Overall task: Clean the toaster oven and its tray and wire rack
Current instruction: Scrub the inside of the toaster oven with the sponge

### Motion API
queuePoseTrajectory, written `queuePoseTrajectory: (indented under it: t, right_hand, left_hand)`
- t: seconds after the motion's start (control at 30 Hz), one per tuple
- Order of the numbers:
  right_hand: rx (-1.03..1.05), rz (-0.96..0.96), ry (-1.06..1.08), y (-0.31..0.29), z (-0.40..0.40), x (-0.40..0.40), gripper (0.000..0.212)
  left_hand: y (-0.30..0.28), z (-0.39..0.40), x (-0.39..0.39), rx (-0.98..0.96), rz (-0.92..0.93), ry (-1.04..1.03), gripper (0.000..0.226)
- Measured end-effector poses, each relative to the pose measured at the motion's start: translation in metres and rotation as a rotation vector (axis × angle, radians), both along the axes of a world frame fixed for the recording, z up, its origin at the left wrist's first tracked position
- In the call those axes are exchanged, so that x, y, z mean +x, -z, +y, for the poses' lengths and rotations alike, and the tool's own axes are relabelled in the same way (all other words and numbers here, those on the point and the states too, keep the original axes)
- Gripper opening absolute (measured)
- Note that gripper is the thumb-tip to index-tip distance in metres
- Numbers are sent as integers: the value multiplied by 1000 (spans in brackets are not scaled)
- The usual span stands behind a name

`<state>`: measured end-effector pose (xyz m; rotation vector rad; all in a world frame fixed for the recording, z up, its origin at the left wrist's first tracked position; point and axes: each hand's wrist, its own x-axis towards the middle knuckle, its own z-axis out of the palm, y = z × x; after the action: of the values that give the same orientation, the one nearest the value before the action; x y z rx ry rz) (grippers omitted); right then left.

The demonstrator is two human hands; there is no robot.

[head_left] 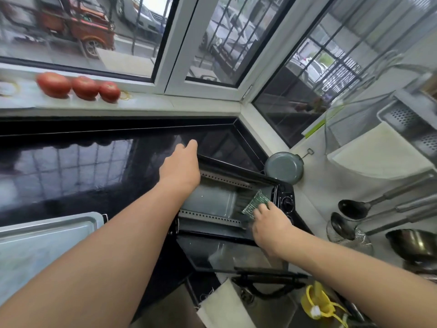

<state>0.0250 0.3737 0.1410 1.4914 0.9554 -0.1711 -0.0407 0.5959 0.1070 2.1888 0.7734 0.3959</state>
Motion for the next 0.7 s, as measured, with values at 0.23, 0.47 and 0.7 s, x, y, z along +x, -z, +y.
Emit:
queuePoseTrajectory:
  t: [0.23, 0.47, 0.7]
  right_hand:
    - [65, -6, -53, 20, 4, 16, 44]
    - [298, 24, 142, 54, 14, 36, 43]
    - [134, -249, 160, 51, 16, 2, 62]
  left_hand:
    - [5, 0, 0, 16, 4, 2, 34]
    - [4, -1, 2, 17, 20, -8, 34]
    - [1, 0, 2, 18, 38, 13, 35]
